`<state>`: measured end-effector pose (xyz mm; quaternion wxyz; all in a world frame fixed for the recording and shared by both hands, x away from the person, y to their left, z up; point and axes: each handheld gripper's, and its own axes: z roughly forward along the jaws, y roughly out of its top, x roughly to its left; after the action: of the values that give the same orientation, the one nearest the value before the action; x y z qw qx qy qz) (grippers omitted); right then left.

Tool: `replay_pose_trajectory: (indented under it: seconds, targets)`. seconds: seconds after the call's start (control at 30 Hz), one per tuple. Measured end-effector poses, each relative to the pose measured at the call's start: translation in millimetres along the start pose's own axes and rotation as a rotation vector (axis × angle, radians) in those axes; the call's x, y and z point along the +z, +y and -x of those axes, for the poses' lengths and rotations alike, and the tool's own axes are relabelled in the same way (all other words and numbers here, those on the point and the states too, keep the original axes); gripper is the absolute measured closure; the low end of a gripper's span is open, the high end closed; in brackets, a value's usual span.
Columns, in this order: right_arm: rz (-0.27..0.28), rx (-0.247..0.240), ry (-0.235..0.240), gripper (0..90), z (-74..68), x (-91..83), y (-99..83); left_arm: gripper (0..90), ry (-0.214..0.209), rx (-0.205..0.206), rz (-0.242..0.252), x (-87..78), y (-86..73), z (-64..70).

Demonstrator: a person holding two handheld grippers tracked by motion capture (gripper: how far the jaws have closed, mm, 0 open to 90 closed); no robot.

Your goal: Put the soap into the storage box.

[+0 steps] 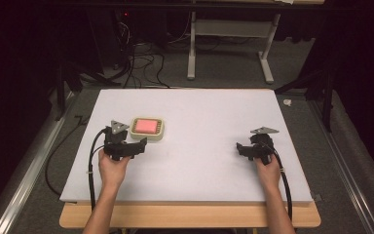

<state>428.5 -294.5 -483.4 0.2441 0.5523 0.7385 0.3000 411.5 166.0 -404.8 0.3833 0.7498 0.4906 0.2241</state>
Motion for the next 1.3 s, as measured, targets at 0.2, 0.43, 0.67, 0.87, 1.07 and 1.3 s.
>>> replay_pose_trajectory:
  seconds: [0.2, 0.43, 0.67, 0.87, 1.07, 1.3]
  targets:
    - [0.0, 0.004, 0.001, 17.9, -0.1, 0.0, 0.0, 15.6, -0.012, 0.01, -0.002, -1.4, -3.2, 3.7]
    - [0.0, 0.004, 0.001, 17.9, 0.0, 0.0, 0.0, 15.5, -0.034, 0.021, -0.004, -2.0, -8.1, 9.1]
    - [0.0, 0.004, 0.001, 17.9, 0.0, 0.1, 0.0, 15.5, -0.048, 0.06, -0.02, 2.1, -10.4, 18.5]
    - [0.0, 0.004, 0.001, 17.9, 0.0, 0.0, 0.0, 15.5, -0.069, 0.074, -0.028, 4.9, -11.6, 23.9]
    - [0.0, 0.004, 0.001, 17.9, -0.1, 0.0, 0.0, 15.6, -0.089, 0.084, -0.04, 9.1, -15.3, 28.7]
    - [0.0, 0.003, 0.001, 17.9, -0.1, 0.0, 0.0, 15.7, -0.097, 0.098, -0.051, 12.4, -18.7, 32.4]
